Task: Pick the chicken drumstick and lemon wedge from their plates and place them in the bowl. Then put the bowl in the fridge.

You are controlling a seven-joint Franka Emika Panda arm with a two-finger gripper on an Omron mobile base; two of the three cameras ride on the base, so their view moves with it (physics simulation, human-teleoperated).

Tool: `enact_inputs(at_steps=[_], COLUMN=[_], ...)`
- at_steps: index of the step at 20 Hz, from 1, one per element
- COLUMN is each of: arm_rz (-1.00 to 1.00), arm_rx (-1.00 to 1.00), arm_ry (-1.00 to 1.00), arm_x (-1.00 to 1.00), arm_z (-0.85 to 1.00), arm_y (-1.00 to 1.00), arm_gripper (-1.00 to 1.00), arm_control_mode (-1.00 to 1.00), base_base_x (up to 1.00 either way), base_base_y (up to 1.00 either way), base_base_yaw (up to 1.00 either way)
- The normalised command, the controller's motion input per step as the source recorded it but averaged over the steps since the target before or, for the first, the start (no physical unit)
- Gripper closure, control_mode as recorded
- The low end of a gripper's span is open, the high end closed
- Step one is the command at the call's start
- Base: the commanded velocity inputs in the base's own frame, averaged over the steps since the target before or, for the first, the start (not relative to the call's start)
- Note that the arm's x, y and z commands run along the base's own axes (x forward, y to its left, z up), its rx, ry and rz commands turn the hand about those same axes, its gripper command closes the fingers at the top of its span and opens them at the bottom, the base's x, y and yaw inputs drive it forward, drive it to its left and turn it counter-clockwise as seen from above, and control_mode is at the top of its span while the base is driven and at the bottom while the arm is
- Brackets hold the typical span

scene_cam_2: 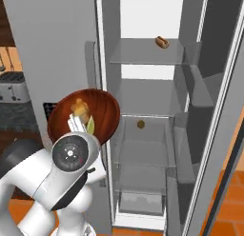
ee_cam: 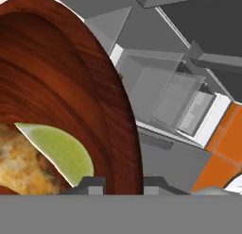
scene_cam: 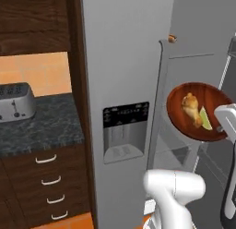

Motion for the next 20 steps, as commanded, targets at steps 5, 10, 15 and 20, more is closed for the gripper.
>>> enact_inputs(at_steps=[5,10,15,20], arm_rz=[0.00,0.00,0.00,-0.02], arm_rx=[0.00,0.00,0.00,0.02], arm_ry=[0.00,0.00,0.00,0.03], arm_x=[0.00,0.00,0.00,0.36], arm_z=[0.00,0.00,0.00,0.00], arm_y=[0.00,0.00,0.00,-0.22], arm_gripper=[1.00,1.00,1.00,1.00], arm_control_mode=[1.00,1.00,1.00,-1.00], base_base_x=[0.56,0.33,0.75,0.24], base_base_y=[-0.50,-0.24,0.00,-0.04], base_base_yaw=[-0.14,-0.21,-0.15,-0.04])
